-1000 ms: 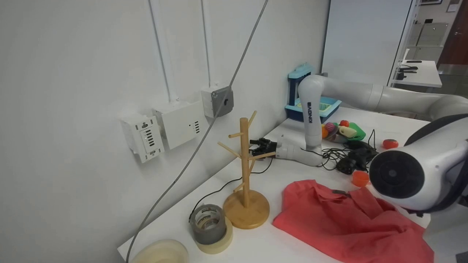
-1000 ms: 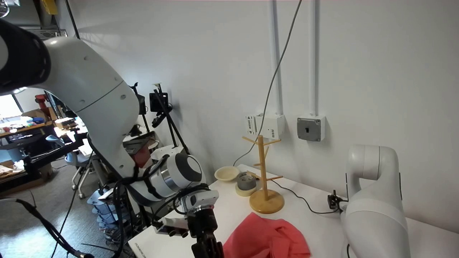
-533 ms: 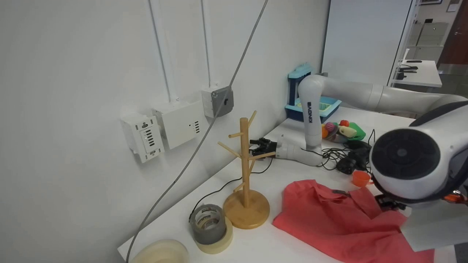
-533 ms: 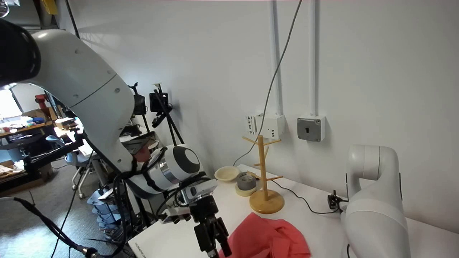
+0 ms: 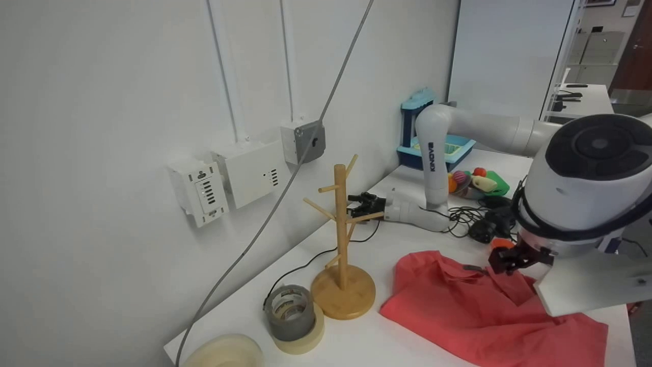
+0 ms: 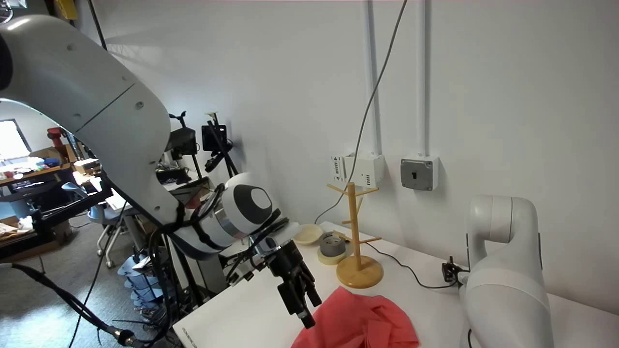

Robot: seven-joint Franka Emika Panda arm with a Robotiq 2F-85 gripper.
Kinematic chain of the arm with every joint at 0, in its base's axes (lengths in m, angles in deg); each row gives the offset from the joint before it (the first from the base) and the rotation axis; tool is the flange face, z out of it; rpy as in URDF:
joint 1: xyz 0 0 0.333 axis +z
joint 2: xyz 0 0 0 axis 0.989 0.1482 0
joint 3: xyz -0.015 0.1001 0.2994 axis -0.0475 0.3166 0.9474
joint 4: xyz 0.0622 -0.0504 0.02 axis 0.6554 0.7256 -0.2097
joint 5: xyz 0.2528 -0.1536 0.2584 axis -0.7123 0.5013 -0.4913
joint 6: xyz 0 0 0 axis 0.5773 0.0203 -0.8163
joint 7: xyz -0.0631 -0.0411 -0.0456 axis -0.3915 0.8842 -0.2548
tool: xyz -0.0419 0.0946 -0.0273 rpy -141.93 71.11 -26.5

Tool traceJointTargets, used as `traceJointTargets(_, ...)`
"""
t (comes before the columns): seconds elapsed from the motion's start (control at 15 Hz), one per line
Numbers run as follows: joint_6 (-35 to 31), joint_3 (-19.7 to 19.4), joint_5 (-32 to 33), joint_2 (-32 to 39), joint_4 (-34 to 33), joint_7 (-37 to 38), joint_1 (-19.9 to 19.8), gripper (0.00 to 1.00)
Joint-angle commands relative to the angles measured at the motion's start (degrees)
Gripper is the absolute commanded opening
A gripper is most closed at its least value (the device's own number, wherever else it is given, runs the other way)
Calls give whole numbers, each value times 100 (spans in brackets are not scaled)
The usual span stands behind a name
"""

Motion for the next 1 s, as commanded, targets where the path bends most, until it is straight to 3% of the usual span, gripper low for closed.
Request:
traceJointTargets(0.0,12,37,-9,-4,-1,-11,-32,100)
traceJointTargets(0.47,-72,-115,359,749,-638,218,-24,100)
traceJointTargets(0.93,-1440,-305,418,1579,-1387,-1325,-464,100)
